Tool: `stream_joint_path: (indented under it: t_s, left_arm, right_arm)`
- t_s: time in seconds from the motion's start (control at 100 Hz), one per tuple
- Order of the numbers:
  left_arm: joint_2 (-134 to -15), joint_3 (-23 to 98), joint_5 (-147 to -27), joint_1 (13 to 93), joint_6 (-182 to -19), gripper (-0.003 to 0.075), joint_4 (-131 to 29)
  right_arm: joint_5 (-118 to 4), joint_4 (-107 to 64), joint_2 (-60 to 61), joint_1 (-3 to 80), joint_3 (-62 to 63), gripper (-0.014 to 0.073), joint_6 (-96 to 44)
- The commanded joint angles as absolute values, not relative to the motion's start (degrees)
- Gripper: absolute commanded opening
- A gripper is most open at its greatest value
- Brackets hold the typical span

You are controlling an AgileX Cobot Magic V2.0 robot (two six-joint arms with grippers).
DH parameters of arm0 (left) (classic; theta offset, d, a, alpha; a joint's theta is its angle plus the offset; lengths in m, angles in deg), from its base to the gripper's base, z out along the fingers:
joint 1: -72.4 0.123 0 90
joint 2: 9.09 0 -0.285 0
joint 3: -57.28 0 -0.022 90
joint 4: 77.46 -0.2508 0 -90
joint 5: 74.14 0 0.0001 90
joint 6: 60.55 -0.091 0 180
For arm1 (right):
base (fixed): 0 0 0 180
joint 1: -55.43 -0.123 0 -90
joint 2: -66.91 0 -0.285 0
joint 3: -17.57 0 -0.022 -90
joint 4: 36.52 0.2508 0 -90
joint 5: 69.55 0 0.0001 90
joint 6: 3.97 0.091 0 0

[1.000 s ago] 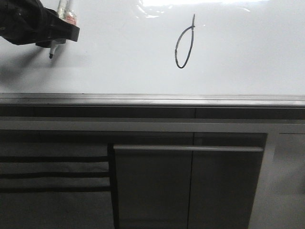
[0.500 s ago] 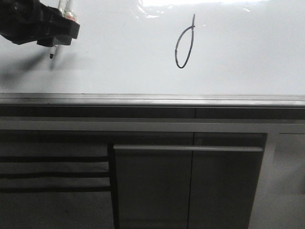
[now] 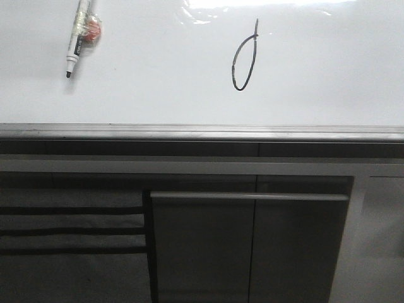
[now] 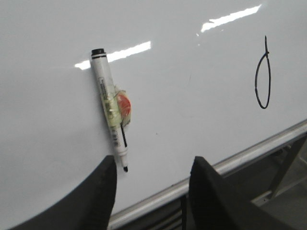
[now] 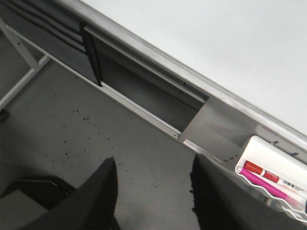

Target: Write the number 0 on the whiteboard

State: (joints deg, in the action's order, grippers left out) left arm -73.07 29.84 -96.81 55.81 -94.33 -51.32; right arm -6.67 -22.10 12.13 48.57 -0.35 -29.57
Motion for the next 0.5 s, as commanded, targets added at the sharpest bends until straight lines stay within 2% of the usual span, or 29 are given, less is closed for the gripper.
stream_joint_path:
  t_s: [0.0, 0.12, 0.22, 0.49]
  left_arm:
    - [-67.94, 31.79, -101.47, 59.31, -93.23, 0.0326, -50.98]
    - [-60.88, 30.54, -107.27, 64.30, -89.64, 0.0326, -50.98]
    - [-54.97, 26.61, -107.54, 67.08, -89.30, 0.0326, -50.98]
    - [-42.53, 12.77, -98.47, 70.34, -88.21, 0.0312, -48.91]
  right_arm:
    - [-14.69, -22.42, 15.66, 48.84, -2.17, 0.0312, -23.63]
    - [-24.83, -22.42, 21.25, 48.84, -8.61, 0.0312, -17.25]
    - [-32.20, -22.42, 26.02, 48.84, -14.13, 0.0312, -15.30]
    - [-43.80, -22.55, 36.46, 48.84, -25.60, 0.0312, -14.88]
